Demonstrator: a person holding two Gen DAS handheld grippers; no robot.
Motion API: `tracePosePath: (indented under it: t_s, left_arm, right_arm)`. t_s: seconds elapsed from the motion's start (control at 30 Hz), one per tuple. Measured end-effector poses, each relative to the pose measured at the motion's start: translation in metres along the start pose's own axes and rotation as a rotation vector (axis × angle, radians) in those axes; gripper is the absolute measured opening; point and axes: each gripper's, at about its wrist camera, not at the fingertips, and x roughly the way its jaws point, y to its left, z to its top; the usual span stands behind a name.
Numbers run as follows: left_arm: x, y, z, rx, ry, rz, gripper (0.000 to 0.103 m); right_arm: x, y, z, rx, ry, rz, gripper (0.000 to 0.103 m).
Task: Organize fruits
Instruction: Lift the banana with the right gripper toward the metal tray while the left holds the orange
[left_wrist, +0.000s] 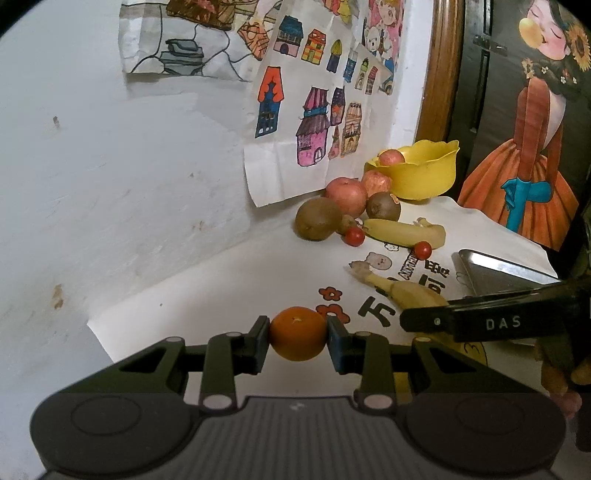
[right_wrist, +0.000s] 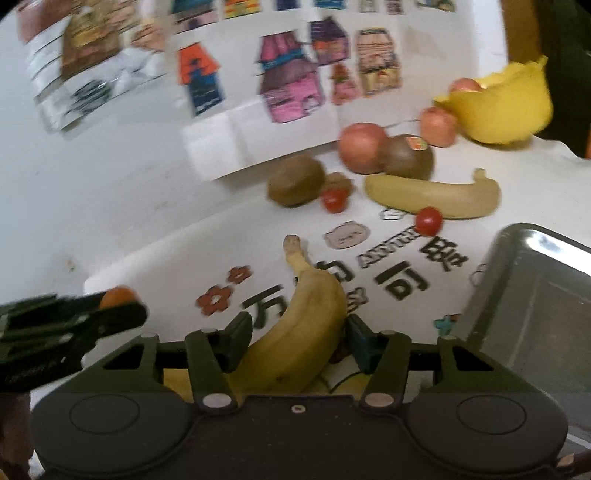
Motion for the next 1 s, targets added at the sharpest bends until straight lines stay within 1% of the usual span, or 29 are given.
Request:
tracePosePath:
  t_s: [0.1,0.23,0.3,0.4,0.47,0.53,0.7,0.83,1.0]
  left_arm:
    - [-0.002,0.0,-0.001,-0.005,0.003,0.002,0.037]
    - [-0.005,0.0,-0.002,-0.005,-0.001,0.005,0.037]
    - [-0.009,-0.001,-0.002,-0.004,-0.005,0.007,0.037]
    - [-0.012,-0.002,-0.002,0.0,-0.009,0.008,0.037]
    - [-0.014,-0.005,-0.002,0.003,-0.01,0.006,0.037]
    - [-0.015,-0.007,-0.002,0.006,-0.012,0.001,0.037]
    - [-0.02,-0.015,-0.003,0.018,-0.019,-0.014,0.037]
    - [-0.021,-0.026,-0.001,0.038,-0.025,-0.025,0.037]
    - [-0.021,-0.046,0.004,0.067,-0.042,-0.058,0.037]
  right_arm:
    - [0.001,0.001,0.003,0.018,0.007,-0.005,0.058]
    - [0.001,0.01,0.001,-0.003,-0.011,-0.052,0.055]
    - [0.0,0.008,0.0,0.019,-0.021,-0.053,0.052]
    - [-0.008,0.005,-0.004,0.052,-0.038,-0.047,0.046]
    - [-0.015,0.006,-0.006,0.048,-0.055,-0.047,0.042]
    - [-0.023,0.007,-0.009,0.037,-0.071,-0.052,0.041]
    - [-0.047,0.002,-0.018,0.039,-0.135,-0.045,0.039]
    - [-0.074,-0.002,-0.028,0.037,-0.218,-0.056,0.038]
    - [-0.103,-0.016,-0.038,0.076,-0.305,-0.065,0.038]
